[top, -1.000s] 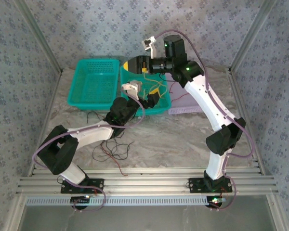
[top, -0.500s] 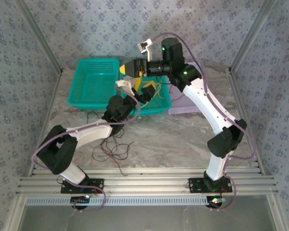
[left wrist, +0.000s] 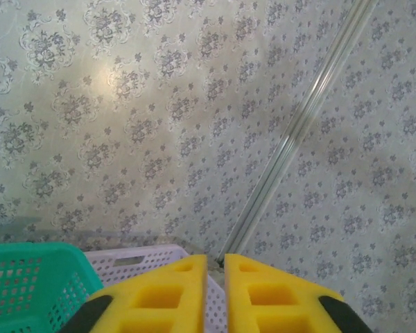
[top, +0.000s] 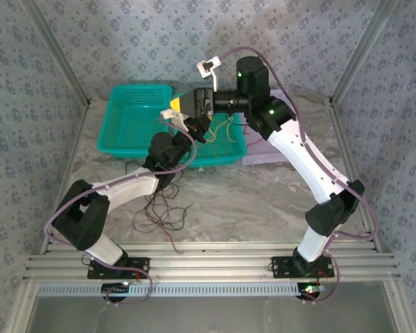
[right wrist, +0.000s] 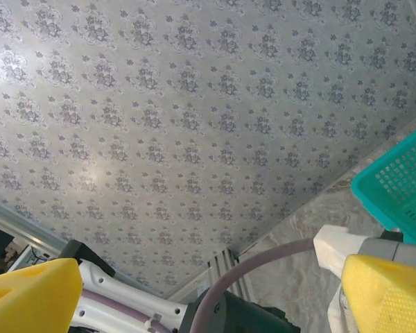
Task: Untangle the cables
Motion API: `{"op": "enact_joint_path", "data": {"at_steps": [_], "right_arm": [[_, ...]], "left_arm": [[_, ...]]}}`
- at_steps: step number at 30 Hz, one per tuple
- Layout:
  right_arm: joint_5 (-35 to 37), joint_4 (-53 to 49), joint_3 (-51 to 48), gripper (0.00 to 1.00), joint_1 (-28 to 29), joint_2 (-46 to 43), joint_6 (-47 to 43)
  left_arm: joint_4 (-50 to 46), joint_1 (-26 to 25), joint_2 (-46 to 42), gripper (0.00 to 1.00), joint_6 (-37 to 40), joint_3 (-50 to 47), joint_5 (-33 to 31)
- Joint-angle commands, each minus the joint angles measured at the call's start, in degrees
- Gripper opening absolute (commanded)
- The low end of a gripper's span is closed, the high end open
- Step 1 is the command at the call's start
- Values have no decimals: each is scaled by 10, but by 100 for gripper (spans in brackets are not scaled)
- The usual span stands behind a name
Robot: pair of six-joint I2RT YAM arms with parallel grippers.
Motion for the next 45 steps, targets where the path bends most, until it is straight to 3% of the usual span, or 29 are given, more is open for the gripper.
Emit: {"op": "enact_joint_path", "data": {"at_steps": [1,7,10,16,24,28,29,36,42,43,45], "right_arm": [[38,-21,-11,98,-18,-36,-24],[242,-73,-58,100,-51,-105,-115],[284,-65,-90,100,-57,-133,-137],[297,-52,-154,100,-61,-189,-159],[290,-43,-247,100,-55,-279,-163],[302,-50,-285,100,-47,-321,-165],[305,-56,-291,100,-46,-327,-166],[324,-81,-322,100,-42,-362,-176],[335,-106,-321,100,-43,-362,-173],[335,-106,-322,100,-44,-363,-172],[335,-107,-323,100,-44,-364,-166]], "left_arm": [[-19,9,-22,3,-2,17,23],[-83,12,6,0,5,38,57],[-103,11,47,0,0,68,106],[-133,13,118,0,9,101,131],[-193,20,188,21,30,137,106],[-262,29,209,23,51,178,104],[-284,31,212,25,60,190,107],[-401,33,185,76,114,236,78],[-502,49,158,93,133,263,47],[-521,54,157,99,130,271,45],[-558,65,157,99,130,287,42]]}}
